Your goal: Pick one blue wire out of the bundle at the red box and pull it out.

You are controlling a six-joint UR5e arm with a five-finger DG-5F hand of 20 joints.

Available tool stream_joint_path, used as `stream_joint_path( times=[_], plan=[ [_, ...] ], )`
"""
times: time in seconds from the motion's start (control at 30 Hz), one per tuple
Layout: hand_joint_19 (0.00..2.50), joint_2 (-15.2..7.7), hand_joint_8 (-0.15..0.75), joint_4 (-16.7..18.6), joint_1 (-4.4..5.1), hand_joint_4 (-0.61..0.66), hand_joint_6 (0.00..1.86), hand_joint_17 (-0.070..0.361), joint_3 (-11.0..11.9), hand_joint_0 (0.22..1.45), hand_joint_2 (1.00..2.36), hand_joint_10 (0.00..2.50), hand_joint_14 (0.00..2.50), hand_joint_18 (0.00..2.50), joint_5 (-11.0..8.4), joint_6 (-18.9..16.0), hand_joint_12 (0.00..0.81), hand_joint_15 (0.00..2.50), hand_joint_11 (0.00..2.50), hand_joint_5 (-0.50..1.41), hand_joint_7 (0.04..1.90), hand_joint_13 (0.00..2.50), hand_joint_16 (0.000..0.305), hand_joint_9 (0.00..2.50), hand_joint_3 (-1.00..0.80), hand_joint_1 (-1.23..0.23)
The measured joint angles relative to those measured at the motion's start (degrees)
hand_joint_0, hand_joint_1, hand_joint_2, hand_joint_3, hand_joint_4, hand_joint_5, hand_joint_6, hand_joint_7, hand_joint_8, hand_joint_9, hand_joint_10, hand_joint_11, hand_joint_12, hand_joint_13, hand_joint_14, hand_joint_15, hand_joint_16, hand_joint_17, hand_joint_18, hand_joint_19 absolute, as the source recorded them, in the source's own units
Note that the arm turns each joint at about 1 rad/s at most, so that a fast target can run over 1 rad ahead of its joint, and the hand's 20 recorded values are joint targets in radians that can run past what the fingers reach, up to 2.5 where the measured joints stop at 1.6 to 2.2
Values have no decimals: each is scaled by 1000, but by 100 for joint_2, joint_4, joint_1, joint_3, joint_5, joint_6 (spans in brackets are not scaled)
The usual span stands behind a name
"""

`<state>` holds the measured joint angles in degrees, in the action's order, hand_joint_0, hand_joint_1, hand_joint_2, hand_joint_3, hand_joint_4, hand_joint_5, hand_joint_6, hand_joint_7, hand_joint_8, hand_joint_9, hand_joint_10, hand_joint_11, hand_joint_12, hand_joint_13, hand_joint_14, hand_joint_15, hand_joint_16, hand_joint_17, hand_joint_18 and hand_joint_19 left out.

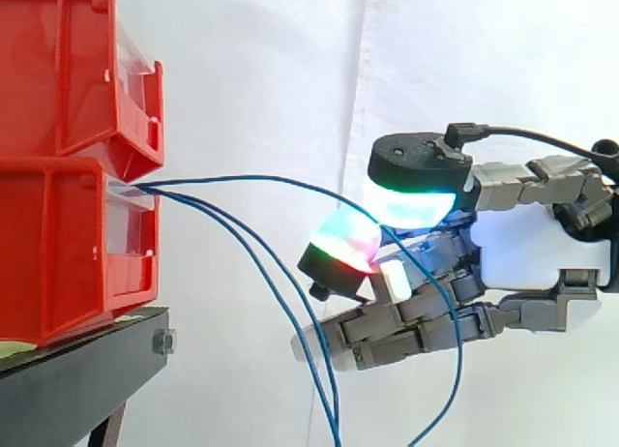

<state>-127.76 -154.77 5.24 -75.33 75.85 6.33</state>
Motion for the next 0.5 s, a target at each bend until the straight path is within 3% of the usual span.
stream_joint_path(
  times=[0.23, 0.33, 0.5],
  plan=[
    [249, -1, 340, -1, 1, 207, 832, 182, 0, 516, 1001, 19, 3, 172, 0, -2, 473, 95, 580, -108, 1180, 263, 81, 970, -146, -550],
    [270, 0, 300, -1, 2, 193, 825, 153, 1, 477, 1010, 22, 4, 90, 0, -3, 414, 103, 612, -117, 1242, 222, 68, 930, -301, -537],
    [261, -2, 314, -1, 2, 205, 825, 160, 1, 442, 1001, 22, 4, 114, 0, -3, 429, 96, 615, -114, 1239, 246, 71, 946, -482, -590]
  ],
)
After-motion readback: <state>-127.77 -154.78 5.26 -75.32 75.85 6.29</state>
